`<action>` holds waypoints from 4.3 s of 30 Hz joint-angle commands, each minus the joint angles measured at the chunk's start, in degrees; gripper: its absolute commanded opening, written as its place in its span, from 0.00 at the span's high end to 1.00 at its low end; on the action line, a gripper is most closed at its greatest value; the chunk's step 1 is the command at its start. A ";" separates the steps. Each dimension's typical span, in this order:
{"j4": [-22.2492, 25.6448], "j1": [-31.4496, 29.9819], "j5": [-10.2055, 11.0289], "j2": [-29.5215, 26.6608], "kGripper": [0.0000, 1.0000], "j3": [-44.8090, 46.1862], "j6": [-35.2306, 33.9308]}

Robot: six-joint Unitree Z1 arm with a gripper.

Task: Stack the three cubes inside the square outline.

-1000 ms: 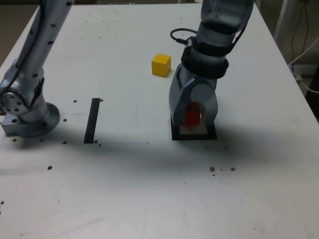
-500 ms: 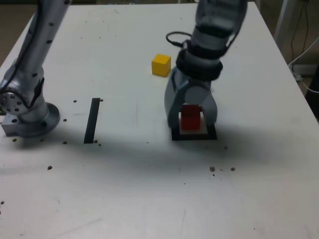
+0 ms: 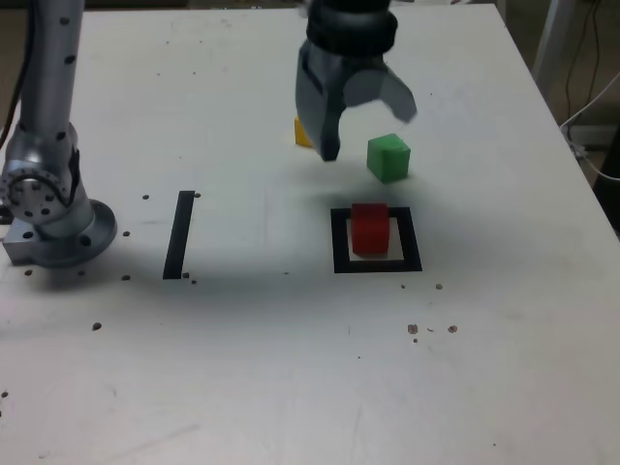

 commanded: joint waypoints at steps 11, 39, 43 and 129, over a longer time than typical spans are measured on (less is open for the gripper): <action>1.67 10.10 0.63 -0.27 0.01 -0.38 0.82; -6.59 18.09 2.41 3.77 0.03 4.98 52.55; -6.39 18.39 2.83 4.71 0.04 5.10 52.80; 3.97 -14.87 -8.08 2.93 0.71 -5.52 12.95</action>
